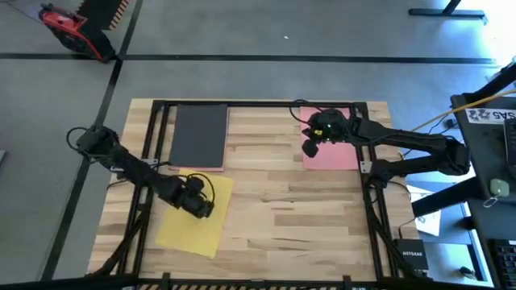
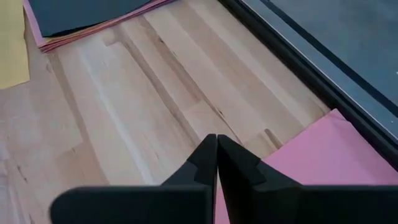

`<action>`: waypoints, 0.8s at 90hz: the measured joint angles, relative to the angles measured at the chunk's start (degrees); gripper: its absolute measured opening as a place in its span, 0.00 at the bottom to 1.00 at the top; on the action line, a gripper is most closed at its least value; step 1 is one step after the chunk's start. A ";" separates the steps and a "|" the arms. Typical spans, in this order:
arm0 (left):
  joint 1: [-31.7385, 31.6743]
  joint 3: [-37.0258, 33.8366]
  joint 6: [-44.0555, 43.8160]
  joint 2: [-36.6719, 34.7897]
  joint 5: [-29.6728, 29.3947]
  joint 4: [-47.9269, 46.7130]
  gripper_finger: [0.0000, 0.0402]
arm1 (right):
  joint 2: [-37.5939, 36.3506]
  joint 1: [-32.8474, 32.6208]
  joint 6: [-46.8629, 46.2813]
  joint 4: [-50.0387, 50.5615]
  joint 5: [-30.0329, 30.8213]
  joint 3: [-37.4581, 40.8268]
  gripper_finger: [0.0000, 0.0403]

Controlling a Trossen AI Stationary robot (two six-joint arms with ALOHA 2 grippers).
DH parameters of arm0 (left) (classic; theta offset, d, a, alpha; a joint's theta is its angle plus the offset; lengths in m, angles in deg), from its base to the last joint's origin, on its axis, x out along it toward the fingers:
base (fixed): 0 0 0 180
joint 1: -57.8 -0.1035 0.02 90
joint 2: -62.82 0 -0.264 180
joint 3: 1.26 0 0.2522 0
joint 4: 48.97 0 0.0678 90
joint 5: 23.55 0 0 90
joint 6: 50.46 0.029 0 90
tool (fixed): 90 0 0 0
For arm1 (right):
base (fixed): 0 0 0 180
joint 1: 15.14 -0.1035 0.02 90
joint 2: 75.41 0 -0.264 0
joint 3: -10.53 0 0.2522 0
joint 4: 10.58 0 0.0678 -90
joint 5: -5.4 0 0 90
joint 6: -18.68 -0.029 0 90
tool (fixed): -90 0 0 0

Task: Organize paper
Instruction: Move the yellow paper to the bottom left of the table

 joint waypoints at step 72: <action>11.66 -1.67 -22.07 0.03 0.65 1.36 0.00 | 0.00 -0.02 3.19 -0.04 0.09 0.00 0.00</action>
